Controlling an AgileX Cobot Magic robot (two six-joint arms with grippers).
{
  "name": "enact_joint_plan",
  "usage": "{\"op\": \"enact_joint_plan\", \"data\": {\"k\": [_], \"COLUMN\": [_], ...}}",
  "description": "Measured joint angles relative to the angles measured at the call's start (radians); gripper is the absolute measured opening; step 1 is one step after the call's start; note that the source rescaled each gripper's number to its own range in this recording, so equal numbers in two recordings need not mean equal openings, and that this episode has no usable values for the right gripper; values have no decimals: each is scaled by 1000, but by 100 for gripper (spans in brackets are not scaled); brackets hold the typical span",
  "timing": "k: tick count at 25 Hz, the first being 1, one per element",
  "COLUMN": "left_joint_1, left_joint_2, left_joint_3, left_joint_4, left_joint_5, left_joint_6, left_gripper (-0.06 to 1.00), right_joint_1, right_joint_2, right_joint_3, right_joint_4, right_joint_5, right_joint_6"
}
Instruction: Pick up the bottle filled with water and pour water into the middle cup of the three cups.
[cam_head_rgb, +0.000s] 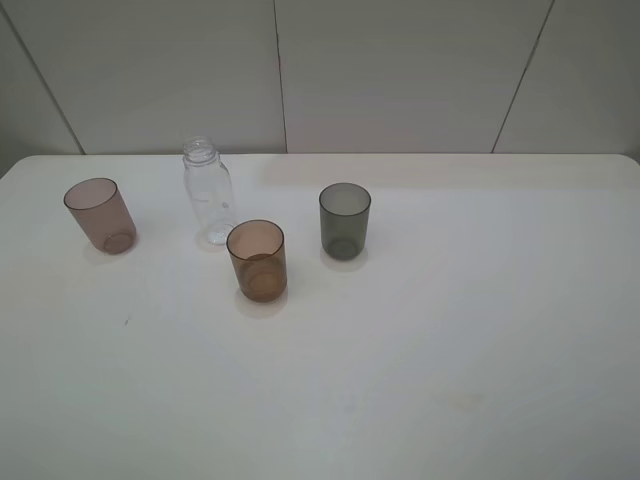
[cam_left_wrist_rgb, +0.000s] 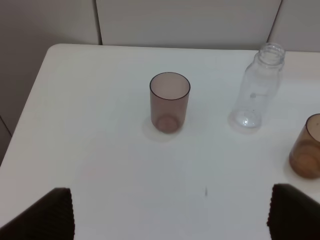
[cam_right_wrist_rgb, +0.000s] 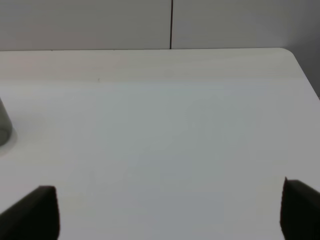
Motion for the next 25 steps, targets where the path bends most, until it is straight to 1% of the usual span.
{"op": "enact_joint_plan", "data": {"k": [4,9,14,16,19,25], "left_joint_1": [0,0,0,0,0,0], "left_joint_2": [-81,-99,-99,-98,-98,-98], "left_joint_3": [26,155,266,305,332,335], "left_joint_4": [-21,-80,-113,-122,-122,-122], "left_joint_5": [0,-8,-122,-147,-142,-139], "left_joint_6": [12,43,91,96,104,109], "left_gripper": [98,98,98,98,98,98], "right_joint_1": [0,0,0,0,0,0], "right_joint_2": [0,0,0,0,0,-1], "right_joint_3": [0,0,0,0,0,0], "right_joint_4": [0,0,0,0,0,0], "right_joint_5": [0,0,0,0,0,0], "right_joint_6": [0,0,0,0,0,0]}}
